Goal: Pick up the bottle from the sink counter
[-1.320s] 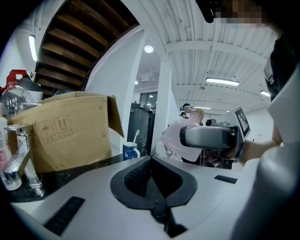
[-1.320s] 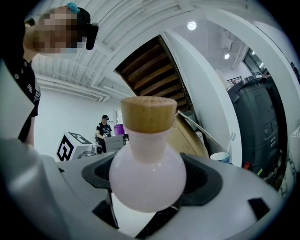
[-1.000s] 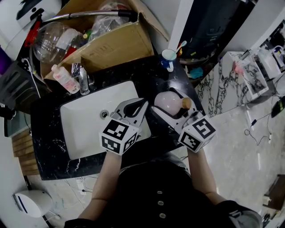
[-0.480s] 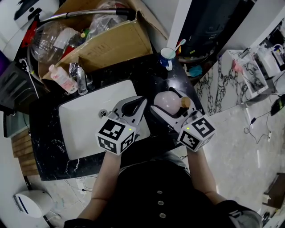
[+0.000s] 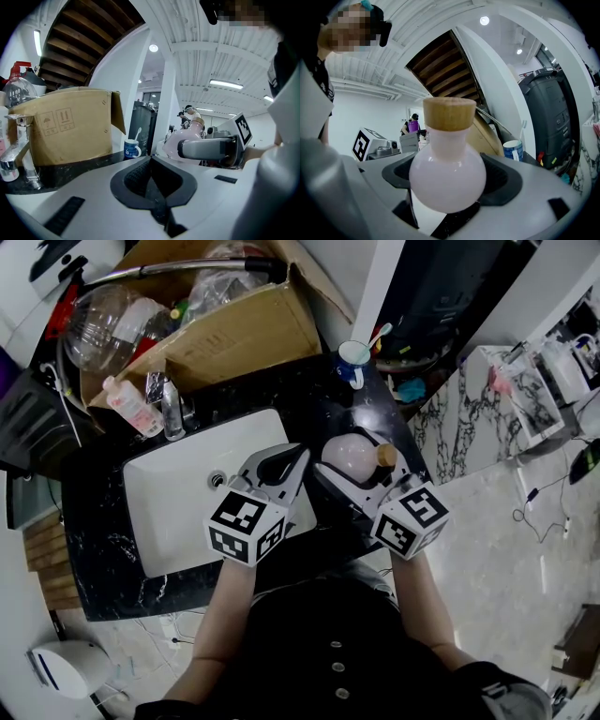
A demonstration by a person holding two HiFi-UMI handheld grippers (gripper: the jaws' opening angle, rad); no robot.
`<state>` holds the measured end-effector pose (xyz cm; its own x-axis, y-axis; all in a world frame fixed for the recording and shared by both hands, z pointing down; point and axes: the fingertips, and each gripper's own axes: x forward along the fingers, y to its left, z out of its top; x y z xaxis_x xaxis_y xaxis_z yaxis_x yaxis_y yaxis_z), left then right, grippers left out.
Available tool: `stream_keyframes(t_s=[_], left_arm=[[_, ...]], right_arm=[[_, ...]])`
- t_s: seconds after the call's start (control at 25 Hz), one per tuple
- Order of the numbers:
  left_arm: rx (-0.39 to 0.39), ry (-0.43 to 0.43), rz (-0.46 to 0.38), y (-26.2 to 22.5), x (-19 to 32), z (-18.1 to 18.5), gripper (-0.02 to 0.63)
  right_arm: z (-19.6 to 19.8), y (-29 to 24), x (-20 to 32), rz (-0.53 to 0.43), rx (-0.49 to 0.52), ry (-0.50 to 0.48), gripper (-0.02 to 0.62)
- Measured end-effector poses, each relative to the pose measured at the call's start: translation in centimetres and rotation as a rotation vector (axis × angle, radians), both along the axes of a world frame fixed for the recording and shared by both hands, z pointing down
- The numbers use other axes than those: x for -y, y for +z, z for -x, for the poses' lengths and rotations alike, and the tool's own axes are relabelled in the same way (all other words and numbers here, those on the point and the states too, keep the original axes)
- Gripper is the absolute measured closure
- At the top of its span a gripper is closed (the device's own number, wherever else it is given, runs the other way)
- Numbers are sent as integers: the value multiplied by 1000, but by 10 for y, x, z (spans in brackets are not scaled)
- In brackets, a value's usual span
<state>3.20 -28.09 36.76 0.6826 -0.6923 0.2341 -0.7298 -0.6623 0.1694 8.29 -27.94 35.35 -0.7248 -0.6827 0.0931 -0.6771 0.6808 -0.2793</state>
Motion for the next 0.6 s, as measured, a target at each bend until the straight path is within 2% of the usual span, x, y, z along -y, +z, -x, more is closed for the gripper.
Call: stream_keyframes(t_s=[0.6], left_arm=[[10,12,5,2,-2,-5,588]], right_arm=[[-2,2,1,11,21,1,189]])
